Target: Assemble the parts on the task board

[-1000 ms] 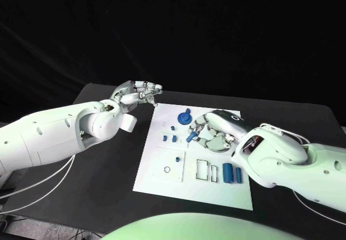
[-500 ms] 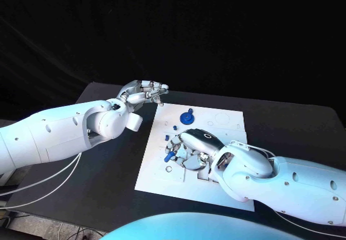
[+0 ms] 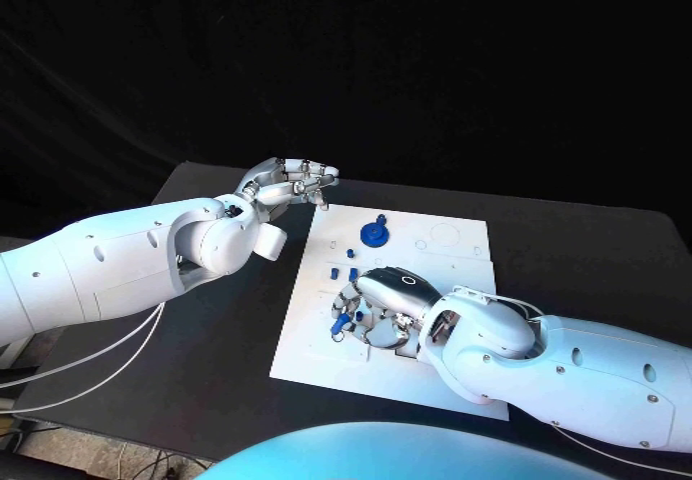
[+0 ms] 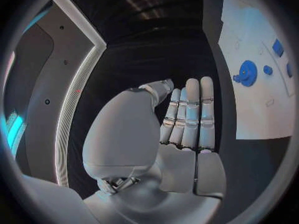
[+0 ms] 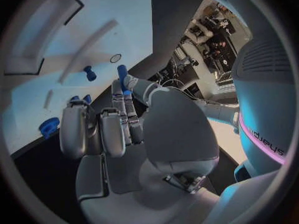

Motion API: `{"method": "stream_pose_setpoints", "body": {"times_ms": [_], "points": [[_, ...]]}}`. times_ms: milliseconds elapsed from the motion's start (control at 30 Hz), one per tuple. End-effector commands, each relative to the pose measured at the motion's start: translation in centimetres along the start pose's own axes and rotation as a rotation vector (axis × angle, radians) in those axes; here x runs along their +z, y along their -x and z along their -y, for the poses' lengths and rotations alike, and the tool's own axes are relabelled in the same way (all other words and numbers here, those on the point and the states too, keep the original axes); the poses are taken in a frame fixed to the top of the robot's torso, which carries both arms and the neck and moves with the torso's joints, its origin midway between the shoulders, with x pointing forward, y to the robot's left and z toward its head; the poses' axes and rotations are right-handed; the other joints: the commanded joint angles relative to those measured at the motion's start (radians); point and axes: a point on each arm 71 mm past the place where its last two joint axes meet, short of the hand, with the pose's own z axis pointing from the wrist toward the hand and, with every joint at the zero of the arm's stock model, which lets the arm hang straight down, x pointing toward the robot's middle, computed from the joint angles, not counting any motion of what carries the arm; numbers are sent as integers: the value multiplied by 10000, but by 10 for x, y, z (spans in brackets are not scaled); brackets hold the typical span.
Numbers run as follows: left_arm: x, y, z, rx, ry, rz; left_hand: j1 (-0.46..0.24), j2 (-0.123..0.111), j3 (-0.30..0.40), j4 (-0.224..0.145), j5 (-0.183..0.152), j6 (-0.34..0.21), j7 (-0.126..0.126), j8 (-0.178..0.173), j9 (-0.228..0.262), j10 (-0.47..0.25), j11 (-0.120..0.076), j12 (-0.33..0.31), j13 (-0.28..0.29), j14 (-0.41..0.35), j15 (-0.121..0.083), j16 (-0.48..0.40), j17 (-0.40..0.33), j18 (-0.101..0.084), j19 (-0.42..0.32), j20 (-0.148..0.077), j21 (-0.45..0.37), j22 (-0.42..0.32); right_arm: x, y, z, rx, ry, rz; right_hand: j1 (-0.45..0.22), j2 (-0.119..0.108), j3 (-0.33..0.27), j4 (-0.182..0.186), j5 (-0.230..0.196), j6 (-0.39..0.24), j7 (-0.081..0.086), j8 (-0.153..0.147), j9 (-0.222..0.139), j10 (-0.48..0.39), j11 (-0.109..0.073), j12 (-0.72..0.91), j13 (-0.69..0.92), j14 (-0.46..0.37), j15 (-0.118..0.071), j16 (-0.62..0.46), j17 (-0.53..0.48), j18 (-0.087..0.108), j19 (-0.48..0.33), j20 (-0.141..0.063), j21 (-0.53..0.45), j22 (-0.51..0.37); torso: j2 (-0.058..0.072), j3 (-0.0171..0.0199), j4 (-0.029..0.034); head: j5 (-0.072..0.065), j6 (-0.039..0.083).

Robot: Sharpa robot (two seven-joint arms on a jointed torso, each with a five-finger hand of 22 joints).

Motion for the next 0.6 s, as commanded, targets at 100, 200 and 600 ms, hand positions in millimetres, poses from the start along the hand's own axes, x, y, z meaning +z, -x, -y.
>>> {"method": "stream_pose_setpoints", "body": {"times_ms": [100,200,600], "points": [[1,-2,1,-32,-31,-154,-52,62,15,-25,59,-77,-18,36,0,-80,22,-18,-12,-33,2,-1,-17,44,-50,17,8,10,0,-6,-1,-616,53,-580,-152,39,-33,-58,32,2,33,157,423,41,9,-53,1,453,-1,54,0,-22,-21,-4,-2,1574,-1,7,3,-22,-10],[1,-2,1,-34,-20,-158,-52,62,15,-25,59,-77,-18,36,0,-80,22,-18,-12,-33,2,-1,-17,44,-50,17,8,10,1,-8,0,-744,-24,-706,-165,36,-37,-55,33,1,32,158,425,44,9,-56,1,453,-1,55,1,-22,-22,-4,-2,1575,0,5,9,-49,9],[1,-1,0,-27,3,-140,-64,64,14,-18,59,-92,-12,33,-3,-88,25,-15,-14,-35,6,2,-18,43,-53,20,5,9,5,-12,2,-1006,-185,-750,-186,30,-42,-53,41,-3,29,160,427,46,8,-66,1,448,-1,45,-21,-22,-20,-2,2,1578,2,16,6,-109,61]]}}
